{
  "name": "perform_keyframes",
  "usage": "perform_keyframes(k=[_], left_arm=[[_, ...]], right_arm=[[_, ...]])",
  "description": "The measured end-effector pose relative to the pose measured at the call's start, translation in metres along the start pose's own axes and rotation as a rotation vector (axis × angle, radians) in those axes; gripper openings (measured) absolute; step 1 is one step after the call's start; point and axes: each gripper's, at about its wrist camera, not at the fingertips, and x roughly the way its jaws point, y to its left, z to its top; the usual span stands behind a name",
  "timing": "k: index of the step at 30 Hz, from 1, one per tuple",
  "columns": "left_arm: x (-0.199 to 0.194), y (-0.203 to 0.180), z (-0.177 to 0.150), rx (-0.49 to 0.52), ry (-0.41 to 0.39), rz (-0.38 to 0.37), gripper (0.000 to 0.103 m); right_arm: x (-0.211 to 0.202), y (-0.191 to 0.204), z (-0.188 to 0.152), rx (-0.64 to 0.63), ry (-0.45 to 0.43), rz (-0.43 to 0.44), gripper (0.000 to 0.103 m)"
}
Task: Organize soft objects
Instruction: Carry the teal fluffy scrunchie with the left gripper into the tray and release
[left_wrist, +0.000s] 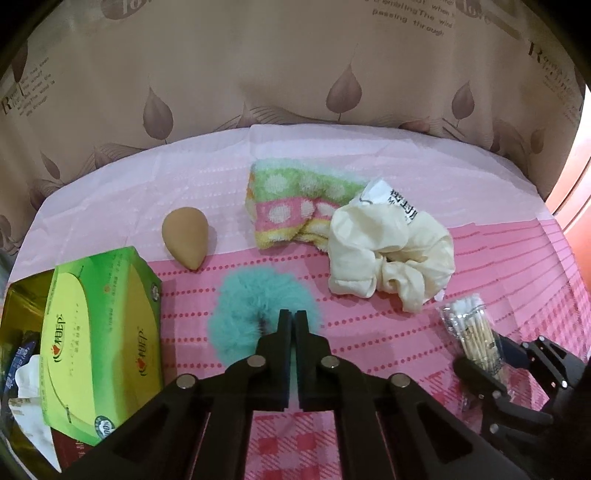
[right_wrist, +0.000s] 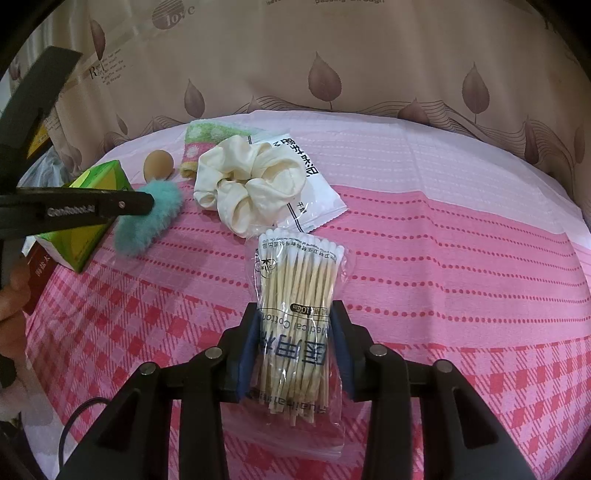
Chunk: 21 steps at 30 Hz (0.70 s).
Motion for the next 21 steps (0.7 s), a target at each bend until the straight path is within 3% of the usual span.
perform_keyframes(k=[10, 12, 13, 14, 21], left_arm=[[0.013, 0.004, -0.006, -0.011, 0.035, -0.012, 0.003], [0.017, 0.004, -0.006, -0.004, 0.039, 0.016, 0.020], [0.019, 0.004, -0.006, -0.004, 0.044, 0.021, 0.036], [0.022, 0.004, -0.006, 0.000, 0.049, 0.026, 0.041], [0.040, 0.011, -0.007, -0.004, 0.061, 0.053, 0.047]], right_arm=[[0.001, 0.001, 0.001, -0.001, 0.000, -0.001, 0.037], [0.001, 0.002, 0.000, -0.002, 0.000, -0.002, 0.037], [0.000, 0.001, 0.000, -0.003, 0.001, -0.001, 0.037], [0.001, 0.002, 0.000, -0.002, 0.000, -0.001, 0.038], [0.001, 0.002, 0.000, -0.002, 0.001, -0.002, 0.039]])
